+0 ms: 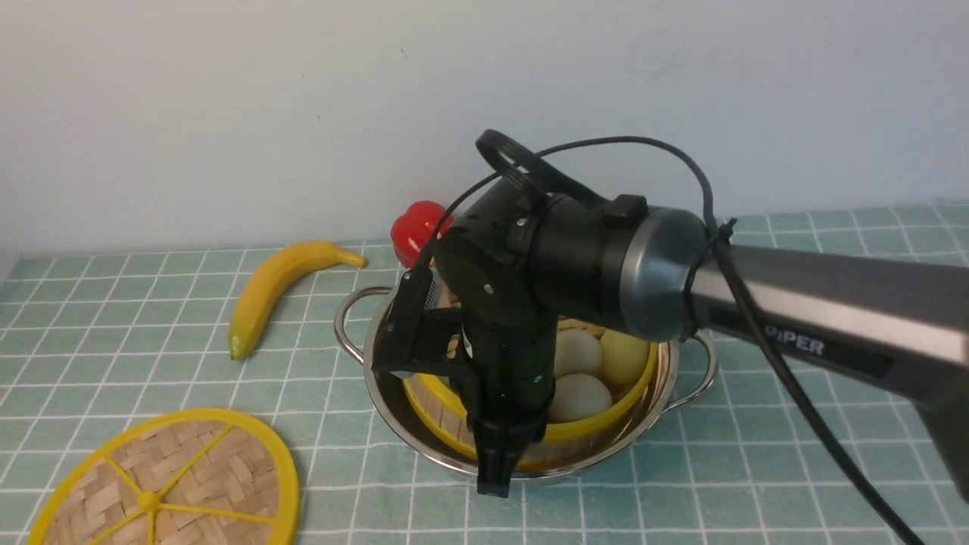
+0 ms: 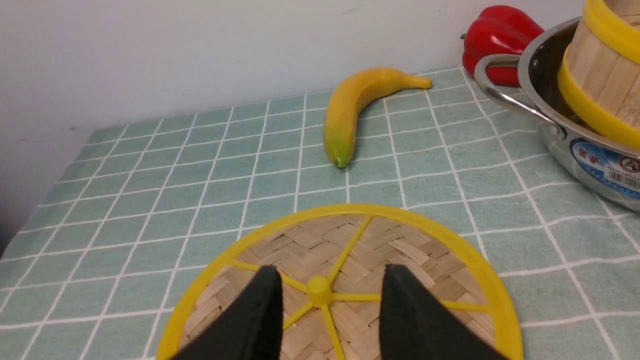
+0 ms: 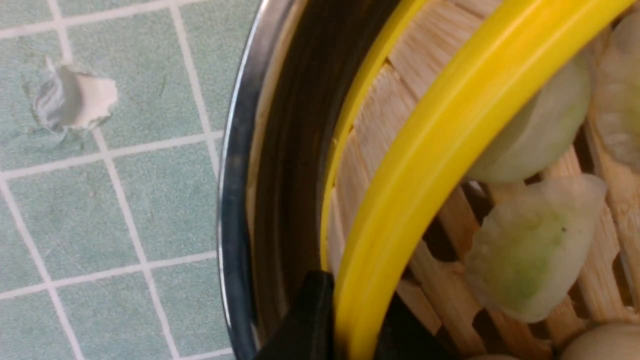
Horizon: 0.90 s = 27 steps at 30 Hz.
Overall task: Place the steamer in the pot on the blue tablecloth, and put the lid on the steamer.
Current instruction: 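Place the bamboo steamer basket of food into the steel pot with the right gripper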
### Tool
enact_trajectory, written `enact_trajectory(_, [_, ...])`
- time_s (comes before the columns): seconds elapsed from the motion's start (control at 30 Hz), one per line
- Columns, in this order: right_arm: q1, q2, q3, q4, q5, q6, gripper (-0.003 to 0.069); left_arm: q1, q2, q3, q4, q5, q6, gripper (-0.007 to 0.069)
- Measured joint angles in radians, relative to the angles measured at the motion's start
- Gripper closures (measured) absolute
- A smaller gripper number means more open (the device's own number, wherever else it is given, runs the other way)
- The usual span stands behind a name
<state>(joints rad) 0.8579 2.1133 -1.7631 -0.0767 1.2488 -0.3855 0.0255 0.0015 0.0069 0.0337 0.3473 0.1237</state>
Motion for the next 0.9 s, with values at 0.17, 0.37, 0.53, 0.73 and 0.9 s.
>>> enact_trajectory(0.17, [0.0, 0.013, -0.001, -0.001, 0.0, -0.01, 0.059, 0.0, 0.0, 0.0, 0.0, 0.0, 0.0, 0.0361])
enact_trajectory(0.37, [0.0, 0.026, -0.002, -0.006, -0.001, -0.013, 0.059, 0.0, 0.0, 0.0, 0.0, 0.0, 0.0, 0.0361])
enact_trajectory(0.53, [0.0, 0.026, -0.002, -0.007, -0.002, -0.013, 0.059, 0.0, 0.0, 0.0, 0.0, 0.0, 0.0, 0.0361])
enact_trajectory(0.73, [0.0, 0.026, -0.002, -0.008, -0.002, -0.013, 0.0587, 0.0, 0.0, 0.0, 0.0, 0.0, 0.0, 0.0361])
enact_trajectory(0.9, [0.0, 0.026, -0.004, -0.021, -0.012, -0.017, 0.0513, 0.0, 0.0, 0.0, 0.0, 0.0, 0.0, 0.0361])
